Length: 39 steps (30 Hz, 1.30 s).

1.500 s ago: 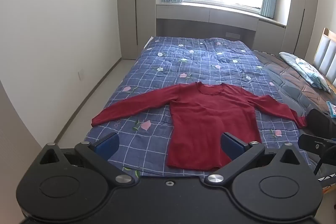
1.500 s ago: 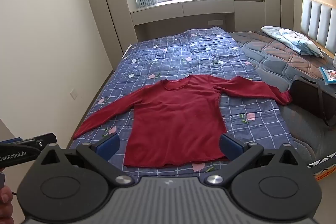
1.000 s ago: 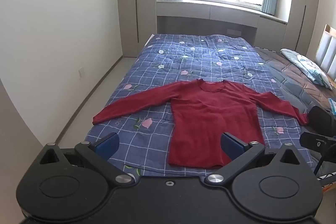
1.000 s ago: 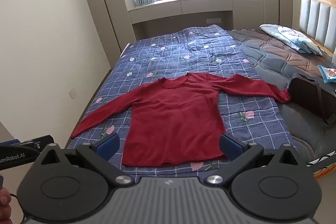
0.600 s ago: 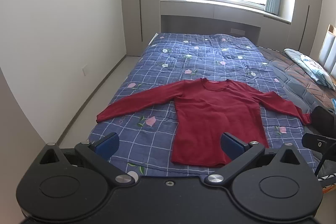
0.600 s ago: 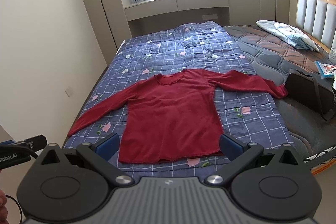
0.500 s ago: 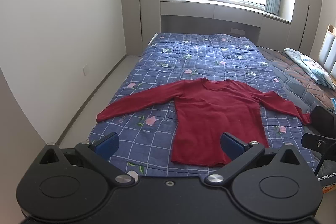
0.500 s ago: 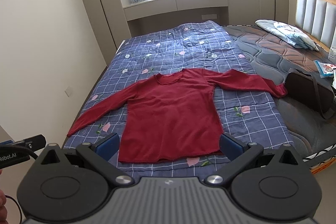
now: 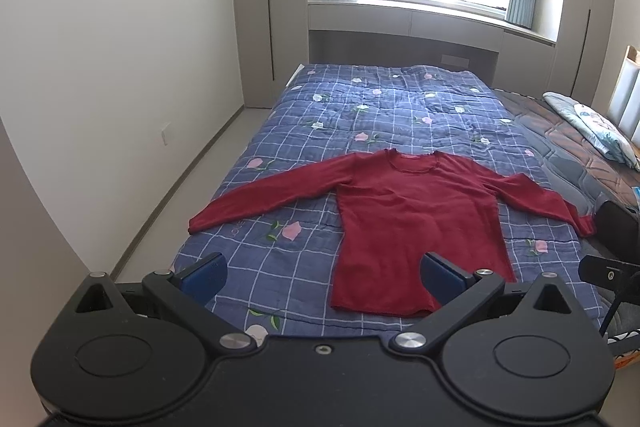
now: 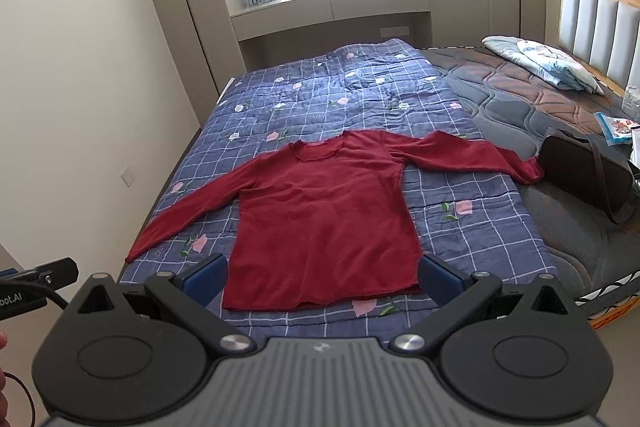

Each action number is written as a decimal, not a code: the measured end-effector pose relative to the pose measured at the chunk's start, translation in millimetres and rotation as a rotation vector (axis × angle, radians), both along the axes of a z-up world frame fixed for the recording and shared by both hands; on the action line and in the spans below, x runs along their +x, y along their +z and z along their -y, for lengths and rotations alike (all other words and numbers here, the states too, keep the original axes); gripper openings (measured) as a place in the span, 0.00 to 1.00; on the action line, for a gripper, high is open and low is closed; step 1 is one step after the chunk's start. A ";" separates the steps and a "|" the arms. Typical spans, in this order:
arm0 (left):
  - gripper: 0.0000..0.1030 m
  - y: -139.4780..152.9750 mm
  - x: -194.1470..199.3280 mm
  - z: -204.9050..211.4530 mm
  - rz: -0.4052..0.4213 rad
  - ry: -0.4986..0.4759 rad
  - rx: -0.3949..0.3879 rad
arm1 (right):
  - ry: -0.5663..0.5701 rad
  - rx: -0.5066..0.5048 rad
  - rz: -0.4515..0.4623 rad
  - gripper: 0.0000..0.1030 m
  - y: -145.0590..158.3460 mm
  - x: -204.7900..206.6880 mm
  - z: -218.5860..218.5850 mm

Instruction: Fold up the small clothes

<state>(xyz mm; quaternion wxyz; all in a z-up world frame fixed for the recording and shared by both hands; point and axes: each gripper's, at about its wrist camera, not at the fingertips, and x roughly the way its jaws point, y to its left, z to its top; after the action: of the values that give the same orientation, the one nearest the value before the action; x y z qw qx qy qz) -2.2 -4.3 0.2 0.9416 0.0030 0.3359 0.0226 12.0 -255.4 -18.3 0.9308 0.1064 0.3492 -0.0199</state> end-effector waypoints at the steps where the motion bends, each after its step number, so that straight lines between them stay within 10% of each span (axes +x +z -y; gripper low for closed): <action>1: 0.99 0.3 0.7 -0.3 0.001 0.001 0.001 | -0.002 0.001 0.000 1.00 0.0 0.1 0.4; 26: 1.00 13.2 46.8 -25.5 -0.004 0.119 0.030 | -0.166 -0.063 0.079 1.00 -0.2 58.8 44.4; 39: 1.00 -5.5 166.5 28.7 -0.096 0.050 0.039 | -0.114 -0.013 0.069 1.00 -24.3 159.2 114.0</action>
<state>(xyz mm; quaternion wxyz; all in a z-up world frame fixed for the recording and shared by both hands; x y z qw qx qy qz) 164.4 -33.0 -5.4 0.9233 0.0142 0.3803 0.0525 171.1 -369.4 -42.7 0.9403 0.1208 0.3101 -0.0713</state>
